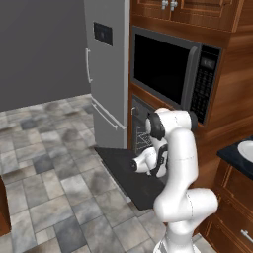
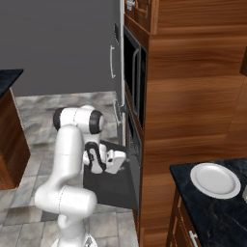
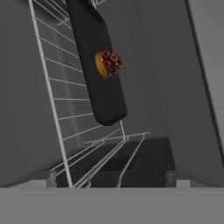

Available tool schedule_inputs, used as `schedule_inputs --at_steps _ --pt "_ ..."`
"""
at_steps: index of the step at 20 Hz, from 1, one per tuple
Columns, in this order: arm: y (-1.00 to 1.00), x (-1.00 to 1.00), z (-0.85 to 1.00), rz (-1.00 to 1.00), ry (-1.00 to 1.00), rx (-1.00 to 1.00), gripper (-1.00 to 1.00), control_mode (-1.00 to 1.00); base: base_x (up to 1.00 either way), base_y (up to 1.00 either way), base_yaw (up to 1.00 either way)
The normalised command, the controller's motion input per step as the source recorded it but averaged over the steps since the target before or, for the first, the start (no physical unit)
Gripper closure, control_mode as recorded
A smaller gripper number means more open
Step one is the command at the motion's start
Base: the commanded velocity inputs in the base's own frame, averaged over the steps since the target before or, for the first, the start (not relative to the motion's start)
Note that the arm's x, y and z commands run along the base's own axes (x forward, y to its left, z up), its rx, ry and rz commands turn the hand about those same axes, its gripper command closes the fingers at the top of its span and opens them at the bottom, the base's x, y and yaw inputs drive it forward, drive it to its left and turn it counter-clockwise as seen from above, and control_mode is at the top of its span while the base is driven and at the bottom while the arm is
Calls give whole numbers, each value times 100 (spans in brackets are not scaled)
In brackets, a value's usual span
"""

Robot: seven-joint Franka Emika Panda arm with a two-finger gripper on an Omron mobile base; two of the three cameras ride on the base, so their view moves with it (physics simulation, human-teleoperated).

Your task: Take the baked cake out of the oven and place it on the plate for cooling. Then close the oven door.

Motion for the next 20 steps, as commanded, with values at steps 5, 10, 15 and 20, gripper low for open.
schedule_inputs --at_steps 5,10,15,20 --pt "-27 40 -32 -1 4 -2 -100 -100 0 0 0" --pt "-27 38 -30 0 3 0 -100 -100 0 0 0" --pt "-25 37 -30 0 5 0 -100 -100 0 0 0" --pt "-18 34 -34 0 5 0 -100 -100 0 0 0"
